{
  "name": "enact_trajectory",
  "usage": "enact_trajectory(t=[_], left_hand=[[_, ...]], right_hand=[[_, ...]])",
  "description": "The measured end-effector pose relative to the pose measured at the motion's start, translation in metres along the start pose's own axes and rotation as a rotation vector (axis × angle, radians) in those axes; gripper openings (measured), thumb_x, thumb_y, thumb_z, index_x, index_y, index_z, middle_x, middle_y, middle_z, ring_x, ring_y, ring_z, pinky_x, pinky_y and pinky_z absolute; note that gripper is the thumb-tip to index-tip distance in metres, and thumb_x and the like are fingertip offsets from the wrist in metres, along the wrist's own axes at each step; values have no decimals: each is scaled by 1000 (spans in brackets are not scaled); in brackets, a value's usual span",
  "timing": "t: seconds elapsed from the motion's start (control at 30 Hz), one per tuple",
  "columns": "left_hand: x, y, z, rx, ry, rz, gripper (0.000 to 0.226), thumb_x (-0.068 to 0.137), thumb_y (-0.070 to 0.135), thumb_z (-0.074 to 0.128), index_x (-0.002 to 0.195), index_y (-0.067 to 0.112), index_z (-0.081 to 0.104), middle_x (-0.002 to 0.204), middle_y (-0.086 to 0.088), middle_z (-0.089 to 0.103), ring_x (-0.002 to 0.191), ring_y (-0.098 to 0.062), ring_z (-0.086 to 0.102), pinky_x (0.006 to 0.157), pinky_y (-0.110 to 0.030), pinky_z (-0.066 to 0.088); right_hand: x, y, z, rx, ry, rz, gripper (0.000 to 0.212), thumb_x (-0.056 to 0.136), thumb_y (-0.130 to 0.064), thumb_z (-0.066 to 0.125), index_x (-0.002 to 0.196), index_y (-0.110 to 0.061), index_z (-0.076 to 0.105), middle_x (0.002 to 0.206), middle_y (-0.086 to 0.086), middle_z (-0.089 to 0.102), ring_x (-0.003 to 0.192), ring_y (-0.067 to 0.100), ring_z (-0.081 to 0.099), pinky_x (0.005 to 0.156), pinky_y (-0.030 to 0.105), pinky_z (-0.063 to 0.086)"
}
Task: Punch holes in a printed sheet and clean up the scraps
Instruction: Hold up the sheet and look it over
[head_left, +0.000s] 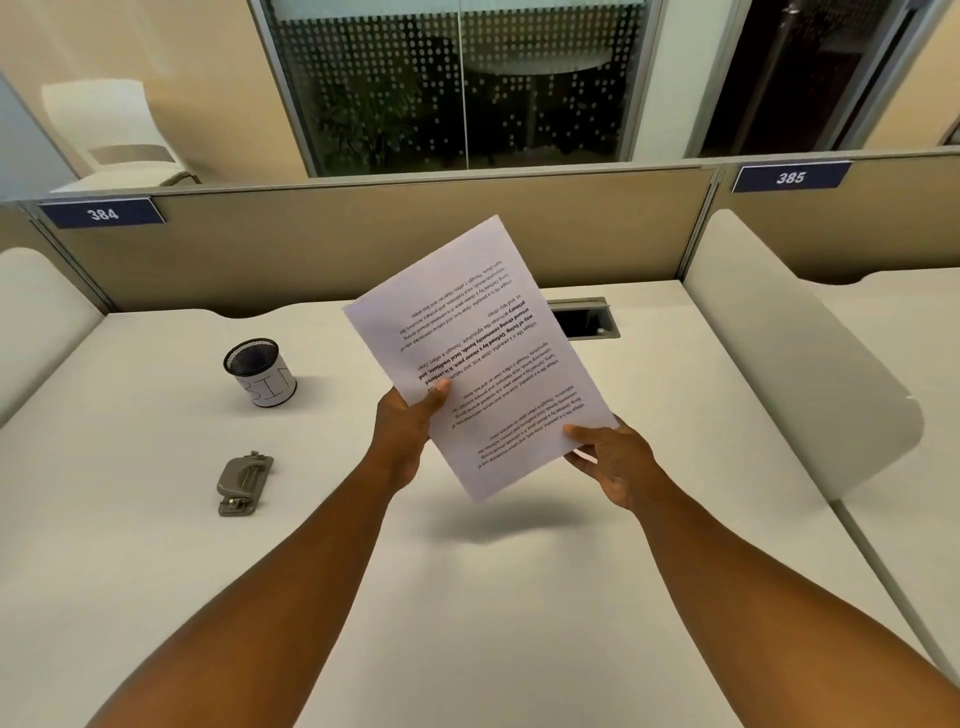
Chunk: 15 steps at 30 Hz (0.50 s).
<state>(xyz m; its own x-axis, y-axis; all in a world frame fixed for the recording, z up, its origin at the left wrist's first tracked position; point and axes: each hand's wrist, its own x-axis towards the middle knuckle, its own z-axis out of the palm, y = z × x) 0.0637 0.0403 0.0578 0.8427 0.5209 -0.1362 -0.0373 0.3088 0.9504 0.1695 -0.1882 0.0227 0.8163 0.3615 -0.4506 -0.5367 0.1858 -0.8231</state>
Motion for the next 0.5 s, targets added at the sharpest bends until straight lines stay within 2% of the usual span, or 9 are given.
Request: enact_trajectory(t=[0.13, 0.2, 0.37, 0.5], left_hand=[[4, 4, -7, 118, -5, 7, 34, 91, 15, 68, 125, 9, 63, 116, -7, 72, 103, -28, 71, 86, -47, 58], [5, 5, -9, 161, -23, 8, 31, 91, 14, 67, 122, 9, 64, 115, -7, 73, 101, -27, 71, 86, -45, 59], [5, 4, -10, 261, -60, 23, 28, 91, 14, 68, 119, 9, 66, 112, -5, 74, 97, -25, 72, 83, -39, 60], [2, 1, -9, 284, -71, 22, 22, 91, 14, 69, 113, 11, 69, 108, -1, 75, 92, -19, 73, 76, -30, 60]], right_hand=[[-2, -2, -7, -172, -2, -25, 22, 82, -1, 69, 99, -15, 63, 107, 9, 68, 97, 27, 63, 76, 33, 54], [-2, -2, -6, -259, 14, -40, 21, 79, -3, 71, 95, -16, 66, 104, 8, 71, 92, 26, 65, 79, 37, 56], [-1, -4, 3, -429, 13, -107, 19, 77, -2, 74, 90, -14, 66, 97, 4, 72, 91, 27, 67, 82, 36, 56], [1, -4, 7, -556, 36, -171, 22, 76, -3, 75, 96, -12, 69, 97, 2, 72, 93, 31, 65, 89, 44, 55]])
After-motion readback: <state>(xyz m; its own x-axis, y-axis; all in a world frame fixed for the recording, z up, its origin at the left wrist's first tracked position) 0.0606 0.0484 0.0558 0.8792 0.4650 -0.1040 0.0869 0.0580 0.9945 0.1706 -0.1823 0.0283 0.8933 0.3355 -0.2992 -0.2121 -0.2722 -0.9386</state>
